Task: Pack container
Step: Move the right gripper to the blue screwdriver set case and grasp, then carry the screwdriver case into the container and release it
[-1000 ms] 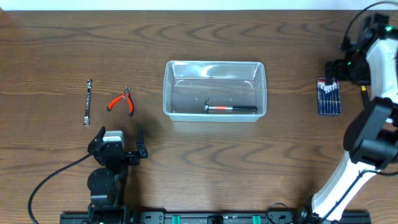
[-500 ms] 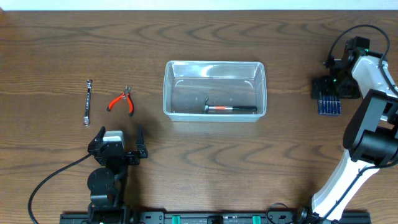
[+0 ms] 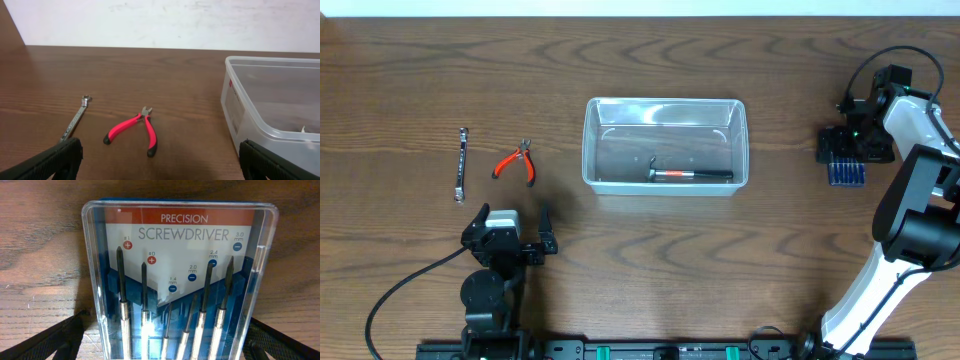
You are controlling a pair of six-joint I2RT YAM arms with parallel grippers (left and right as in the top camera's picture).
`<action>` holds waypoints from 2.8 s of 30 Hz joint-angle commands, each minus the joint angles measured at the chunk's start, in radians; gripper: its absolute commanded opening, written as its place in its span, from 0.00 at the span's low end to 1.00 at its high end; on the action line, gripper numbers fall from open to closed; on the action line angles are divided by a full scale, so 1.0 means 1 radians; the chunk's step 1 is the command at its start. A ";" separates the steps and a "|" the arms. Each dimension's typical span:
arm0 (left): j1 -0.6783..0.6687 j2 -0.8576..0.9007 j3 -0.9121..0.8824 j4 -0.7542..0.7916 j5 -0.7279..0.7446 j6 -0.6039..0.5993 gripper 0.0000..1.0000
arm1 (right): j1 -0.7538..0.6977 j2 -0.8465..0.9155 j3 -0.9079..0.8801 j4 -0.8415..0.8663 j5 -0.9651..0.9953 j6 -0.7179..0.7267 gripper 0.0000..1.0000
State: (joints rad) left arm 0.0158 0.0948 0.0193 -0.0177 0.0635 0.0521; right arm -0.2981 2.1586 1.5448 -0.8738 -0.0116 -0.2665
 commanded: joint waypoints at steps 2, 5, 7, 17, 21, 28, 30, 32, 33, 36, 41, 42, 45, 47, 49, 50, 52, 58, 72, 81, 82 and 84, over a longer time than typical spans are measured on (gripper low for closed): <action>0.000 0.001 -0.014 0.000 -0.001 -0.005 0.98 | -0.003 0.009 -0.027 0.006 -0.004 -0.007 0.93; 0.000 0.001 -0.014 0.000 -0.001 -0.005 0.98 | -0.003 0.009 -0.027 0.006 -0.004 0.000 0.83; 0.000 0.001 -0.014 0.000 -0.001 -0.005 0.98 | -0.003 0.009 -0.027 0.006 -0.004 0.000 0.77; 0.000 0.001 -0.014 0.000 -0.001 -0.005 0.98 | -0.003 0.009 -0.027 0.006 -0.005 0.008 0.64; 0.000 0.001 -0.014 0.000 -0.001 -0.005 0.98 | -0.002 0.009 -0.027 0.005 -0.005 0.008 0.48; 0.000 0.001 -0.014 0.000 -0.001 -0.005 0.98 | 0.036 -0.026 0.090 -0.105 -0.032 0.026 0.01; 0.000 0.001 -0.014 0.000 -0.001 -0.005 0.98 | 0.060 -0.051 0.161 -0.150 -0.044 0.026 0.01; 0.000 0.001 -0.014 0.000 -0.001 -0.005 0.98 | 0.100 -0.088 0.251 -0.192 -0.058 0.022 0.01; 0.000 0.001 -0.014 0.000 -0.001 -0.005 0.98 | 0.122 -0.106 0.291 -0.204 -0.057 0.021 0.01; 0.000 0.001 -0.014 0.000 -0.001 -0.005 0.98 | 0.224 -0.166 0.407 -0.219 -0.067 -0.032 0.01; 0.000 0.001 -0.014 0.000 -0.001 -0.005 0.98 | 0.428 -0.207 0.473 -0.207 -0.070 -0.193 0.01; 0.000 0.001 -0.014 0.000 -0.001 -0.005 0.98 | 0.480 -0.206 0.471 -0.212 -0.076 -0.253 0.01; 0.000 0.001 -0.014 0.000 -0.001 -0.005 0.98 | 0.602 -0.180 0.452 -0.215 -0.095 -0.373 0.01; 0.000 0.001 -0.014 0.000 -0.001 -0.005 0.98 | 0.677 -0.153 0.442 -0.216 -0.101 -0.455 0.01; 0.000 0.001 -0.014 0.000 -0.001 -0.005 0.98 | 0.732 -0.122 0.441 -0.216 -0.101 -0.512 0.01; 0.000 0.001 -0.014 0.000 -0.001 -0.005 0.98 | 0.754 -0.107 0.441 -0.215 -0.101 -0.533 0.01; 0.000 0.001 -0.014 0.000 -0.001 -0.005 0.98 | 0.787 -0.074 0.441 -0.216 -0.101 -0.571 0.01; 0.000 0.001 -0.014 0.000 -0.001 -0.005 0.98 | 0.812 0.006 0.441 -0.224 -0.156 -0.657 0.01; 0.000 0.001 -0.014 0.000 -0.001 -0.005 0.98 | 0.747 0.170 0.441 -0.251 -0.173 -0.677 0.04; 0.000 0.001 -0.014 0.000 -0.001 -0.005 0.98 | 0.733 0.201 0.440 -0.272 -0.173 -0.677 0.19; 0.000 0.001 -0.014 0.000 -0.001 -0.005 0.98 | 0.733 0.201 0.440 -0.275 -0.173 -0.676 0.24; 0.000 0.001 -0.014 0.000 -0.001 -0.005 0.98 | 0.733 0.201 0.440 -0.276 -0.173 -0.676 0.29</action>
State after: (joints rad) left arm 0.0158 0.0948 0.0193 -0.0177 0.0635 0.0521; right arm 0.4427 2.3631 1.9839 -1.1454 -0.1658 -0.9287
